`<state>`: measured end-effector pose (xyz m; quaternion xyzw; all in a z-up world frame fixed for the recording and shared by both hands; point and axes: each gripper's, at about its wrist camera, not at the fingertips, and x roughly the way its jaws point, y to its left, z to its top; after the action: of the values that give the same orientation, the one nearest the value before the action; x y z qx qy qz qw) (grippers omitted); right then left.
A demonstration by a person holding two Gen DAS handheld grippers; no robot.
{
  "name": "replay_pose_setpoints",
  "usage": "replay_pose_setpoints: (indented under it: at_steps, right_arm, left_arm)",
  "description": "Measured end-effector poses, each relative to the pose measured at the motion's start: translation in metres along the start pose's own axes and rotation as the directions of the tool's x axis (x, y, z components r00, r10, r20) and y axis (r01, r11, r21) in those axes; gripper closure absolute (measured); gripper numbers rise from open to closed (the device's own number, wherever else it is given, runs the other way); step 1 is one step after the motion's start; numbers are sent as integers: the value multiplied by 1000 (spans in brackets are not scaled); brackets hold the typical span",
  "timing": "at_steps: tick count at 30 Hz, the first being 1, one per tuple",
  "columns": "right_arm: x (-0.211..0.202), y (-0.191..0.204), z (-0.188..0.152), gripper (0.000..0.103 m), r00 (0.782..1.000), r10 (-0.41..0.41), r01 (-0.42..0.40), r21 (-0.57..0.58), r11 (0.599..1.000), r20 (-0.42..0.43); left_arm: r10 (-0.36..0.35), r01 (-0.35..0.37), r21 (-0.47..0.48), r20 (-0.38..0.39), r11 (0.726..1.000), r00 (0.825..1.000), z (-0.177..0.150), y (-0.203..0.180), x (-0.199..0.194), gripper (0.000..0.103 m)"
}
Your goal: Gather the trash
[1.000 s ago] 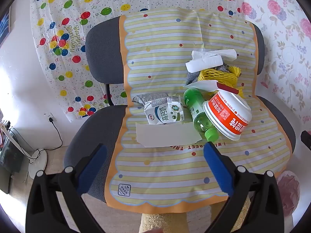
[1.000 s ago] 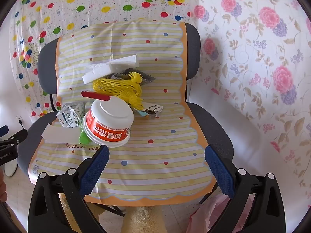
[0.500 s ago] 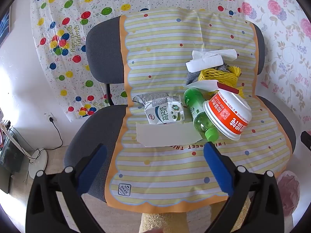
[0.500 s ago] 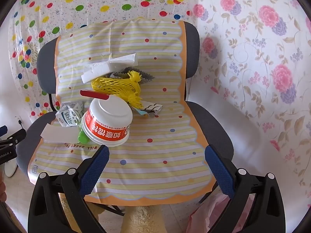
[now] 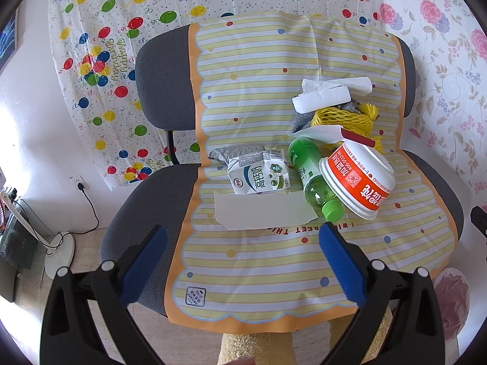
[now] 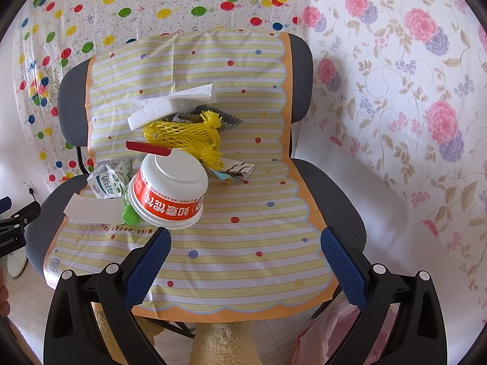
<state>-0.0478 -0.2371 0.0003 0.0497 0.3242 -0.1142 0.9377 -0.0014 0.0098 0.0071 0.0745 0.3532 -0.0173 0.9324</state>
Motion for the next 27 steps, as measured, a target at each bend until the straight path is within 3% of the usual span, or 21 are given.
replay_pose_setpoints:
  at_steps: [7,13,20,27]
  right_arm:
    - [6,-2,-4,6,1000,10,-10,-10,1000,5]
    - [15,9,13,6,997,74,-74,-28,997,13]
    - [35,22,54,6,982,180,-176,-69,982,56]
    - [79,38,115,7,977,201,-192,-119,974,67]
  left_arm:
    - [9,-9,-10,-8,1000,1000,-2,5,1,6]
    - [10,-12,-48,-38,999,999,2,16,13,6]
    - [16,-19,-51,-65,999,998,18,27,34,6]
    - [7,-9,-65,-29,998,1000,51,38,67,6]
